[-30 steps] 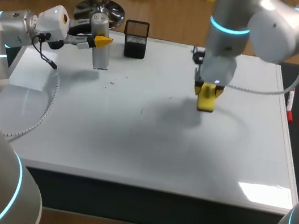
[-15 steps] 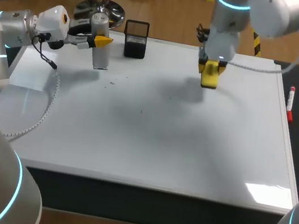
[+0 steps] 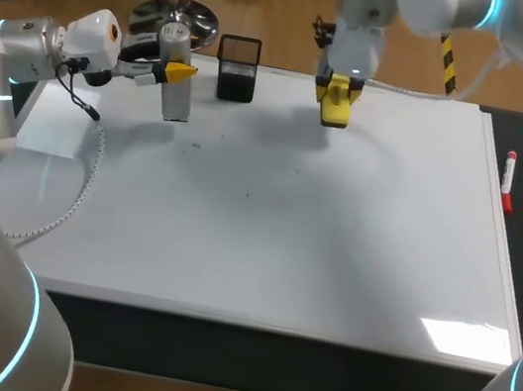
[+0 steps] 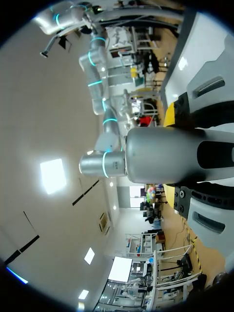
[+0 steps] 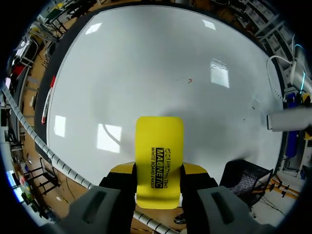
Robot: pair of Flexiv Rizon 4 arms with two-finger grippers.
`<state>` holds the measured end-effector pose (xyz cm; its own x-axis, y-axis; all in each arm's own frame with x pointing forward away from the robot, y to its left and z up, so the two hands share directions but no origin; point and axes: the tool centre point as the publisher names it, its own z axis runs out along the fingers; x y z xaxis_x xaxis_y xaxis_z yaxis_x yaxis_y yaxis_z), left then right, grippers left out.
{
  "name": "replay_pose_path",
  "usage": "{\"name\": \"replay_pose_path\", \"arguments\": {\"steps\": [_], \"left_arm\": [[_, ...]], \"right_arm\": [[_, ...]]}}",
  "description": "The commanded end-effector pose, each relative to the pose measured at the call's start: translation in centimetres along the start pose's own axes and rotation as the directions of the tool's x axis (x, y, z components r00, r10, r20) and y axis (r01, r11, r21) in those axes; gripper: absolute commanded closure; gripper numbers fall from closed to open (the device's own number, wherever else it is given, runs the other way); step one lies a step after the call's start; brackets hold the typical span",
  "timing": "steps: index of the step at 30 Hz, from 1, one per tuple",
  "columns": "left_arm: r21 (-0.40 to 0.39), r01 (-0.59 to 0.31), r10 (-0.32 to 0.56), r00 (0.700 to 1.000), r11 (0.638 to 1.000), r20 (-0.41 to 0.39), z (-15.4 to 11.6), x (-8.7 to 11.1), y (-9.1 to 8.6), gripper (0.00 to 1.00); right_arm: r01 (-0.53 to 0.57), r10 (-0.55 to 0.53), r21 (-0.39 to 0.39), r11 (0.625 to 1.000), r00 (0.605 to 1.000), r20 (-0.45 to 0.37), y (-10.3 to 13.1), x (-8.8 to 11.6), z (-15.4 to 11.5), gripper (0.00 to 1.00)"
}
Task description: Pick up the inspection probe, press it on each red-marked spot on the whiteboard one by one, put down the probe, pick up the eraser, and wipe off all the red marks.
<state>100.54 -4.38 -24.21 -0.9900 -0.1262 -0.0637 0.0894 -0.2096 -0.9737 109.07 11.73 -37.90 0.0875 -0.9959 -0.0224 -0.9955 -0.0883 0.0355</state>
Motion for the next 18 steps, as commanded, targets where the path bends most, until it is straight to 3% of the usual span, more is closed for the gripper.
{"name": "replay_pose_path", "arguments": {"steps": [1, 18], "left_arm": [[-0.001, -0.001, 0.001, 1.000, 1.000, 0.002, 0.1, 0.1, -0.1, 1.00], [-0.001, -0.001, 0.001, 1.000, 1.000, 0.002, 0.1, 0.1, -0.1, 1.00]], "right_arm": [[0.007, -0.008, -0.083, 0.996, 1.000, -0.008, -2.2, -1.3, 0.5, 1.00], [-0.025, 0.028, -0.106, 0.994, 0.999, 0.020, -4.3, -3.3, 2.1, 1.00]]}}
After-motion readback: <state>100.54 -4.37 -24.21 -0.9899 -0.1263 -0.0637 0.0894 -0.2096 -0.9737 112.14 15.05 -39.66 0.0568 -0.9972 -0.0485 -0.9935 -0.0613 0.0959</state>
